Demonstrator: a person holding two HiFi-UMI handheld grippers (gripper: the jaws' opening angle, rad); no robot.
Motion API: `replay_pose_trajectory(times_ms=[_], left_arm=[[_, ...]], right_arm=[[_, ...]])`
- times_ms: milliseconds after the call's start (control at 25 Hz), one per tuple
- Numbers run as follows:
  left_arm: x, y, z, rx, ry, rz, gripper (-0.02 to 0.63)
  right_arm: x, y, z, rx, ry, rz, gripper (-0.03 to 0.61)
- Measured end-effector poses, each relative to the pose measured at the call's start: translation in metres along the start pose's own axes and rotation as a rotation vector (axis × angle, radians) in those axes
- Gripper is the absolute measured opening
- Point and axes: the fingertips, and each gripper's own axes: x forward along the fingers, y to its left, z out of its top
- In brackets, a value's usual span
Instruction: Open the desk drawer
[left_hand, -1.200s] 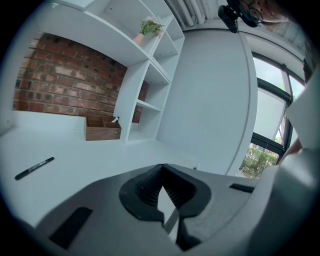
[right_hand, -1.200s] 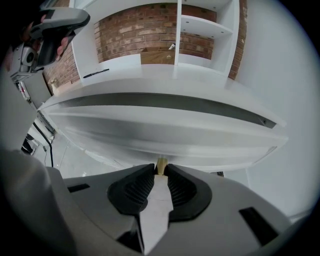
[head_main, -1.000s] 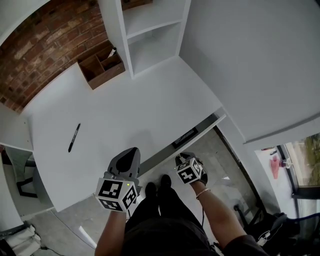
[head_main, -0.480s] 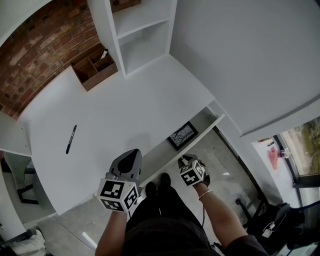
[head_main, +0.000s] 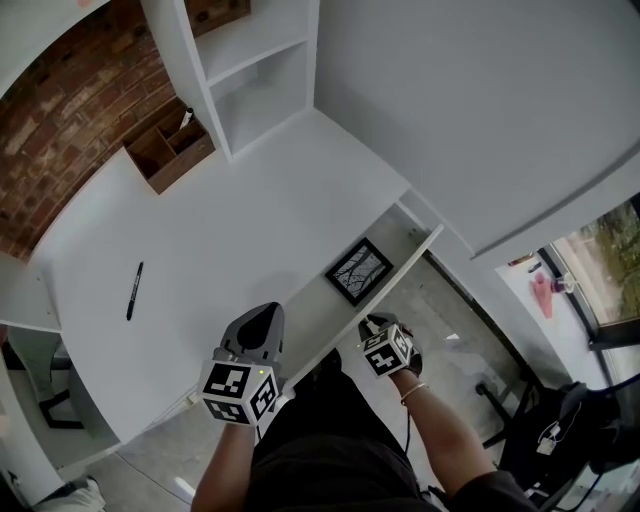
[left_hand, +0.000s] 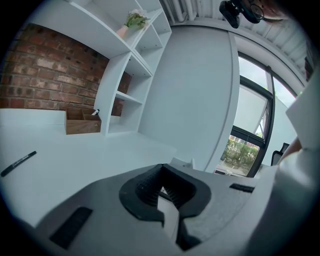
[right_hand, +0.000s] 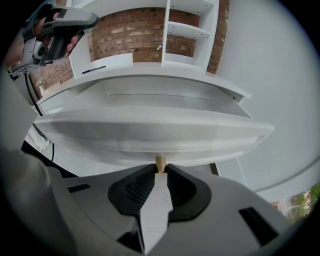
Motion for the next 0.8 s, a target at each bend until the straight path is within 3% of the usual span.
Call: replay_pose_trajectory(times_ms=[200, 560, 680, 800], left_arm=[[0.001, -0.011, -0.006, 0.013, 0.021, -0.031, 0.008], [-0.003, -0.024, -0.011, 0.035, 0.035, -0.061, 0.008], [-0.004, -0.027, -0.010, 0.042, 0.033, -0.070, 0.008], [-0.005, -0.031, -0.010, 0.044, 0.030, -0.079, 0.008]], right_arm=[[-0.007, -0.001, -0.012, -0.015, 0.002, -0.021, 0.069], [-0.020, -0.002, -0.018, 0.105, -0.040, -0.062, 0.078], [-0.032, -0.005, -0.019, 0.155, -0.078, -0.090, 0.032], [-0.050, -0.006, -0.017, 0.237, -0.143, -0.095, 0.028]])
